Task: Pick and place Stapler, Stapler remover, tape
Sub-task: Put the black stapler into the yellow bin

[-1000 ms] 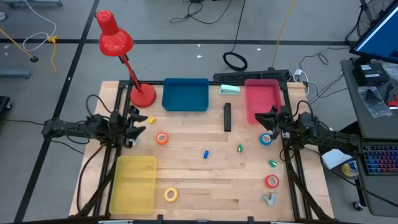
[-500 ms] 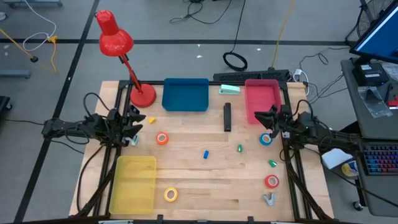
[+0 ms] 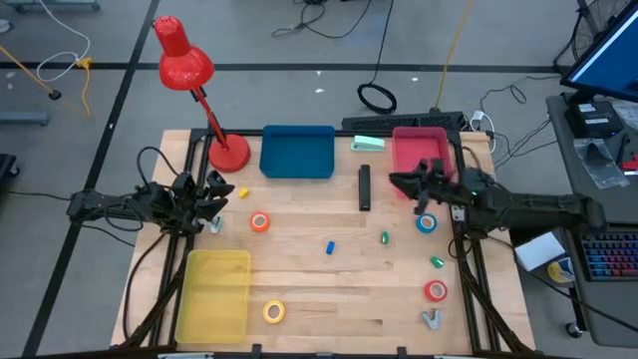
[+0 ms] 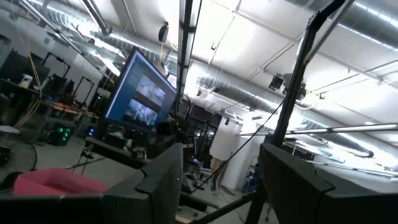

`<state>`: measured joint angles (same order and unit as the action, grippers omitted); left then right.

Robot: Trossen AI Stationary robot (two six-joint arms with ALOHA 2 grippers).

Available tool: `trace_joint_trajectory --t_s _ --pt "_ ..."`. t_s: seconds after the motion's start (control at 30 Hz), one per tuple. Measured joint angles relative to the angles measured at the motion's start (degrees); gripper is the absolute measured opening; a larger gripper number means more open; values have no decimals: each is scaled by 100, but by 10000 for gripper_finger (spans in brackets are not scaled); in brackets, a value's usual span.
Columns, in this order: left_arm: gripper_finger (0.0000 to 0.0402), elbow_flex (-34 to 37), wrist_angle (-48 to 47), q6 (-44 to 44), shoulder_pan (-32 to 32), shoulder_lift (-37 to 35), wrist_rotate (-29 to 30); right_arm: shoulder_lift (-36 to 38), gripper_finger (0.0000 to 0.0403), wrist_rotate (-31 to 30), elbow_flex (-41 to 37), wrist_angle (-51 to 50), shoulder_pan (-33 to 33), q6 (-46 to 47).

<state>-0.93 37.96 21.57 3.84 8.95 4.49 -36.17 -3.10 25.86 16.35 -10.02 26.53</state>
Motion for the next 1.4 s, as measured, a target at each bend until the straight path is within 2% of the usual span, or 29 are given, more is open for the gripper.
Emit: trace_joint_trajectory --t_s 0.17,0.3,0.47,0.67,0.77,0.9,1.1,1.23,1.4 --pt "212 0 -32 28 0 -2 0 -1147 22 21 1406 -1652 0 -524" --pt "212 0 -62 5 1 -1 0 -1909 6 -149 2226 -2731 0 -577" --pt "212 0 -92 -1 0 0 0 -2654 2 -712 2868 -3677 -52 72" --pt "212 0 -92 -1 2 0 0 -3406 1 -714 3286 -4839 -342 704" --pt "212 0 -92 -3 1 0 2 -3668 1 -546 3303 -4846 -436 672" --pt "212 0 -90 -8 0 -2 4 -3886 1 -104 3308 -4590 -577 114" --pt "212 0 -93 -60 1 -1 4 -3939 9 17 3310 -4352 -871 5" --pt "212 0 -90 -88 0 -2 54 -3940 42 18 3310 -4355 -1071 173" --pt "212 0 -92 -86 2 -1 202 -3940 118 27 3310 -4357 -1168 361"
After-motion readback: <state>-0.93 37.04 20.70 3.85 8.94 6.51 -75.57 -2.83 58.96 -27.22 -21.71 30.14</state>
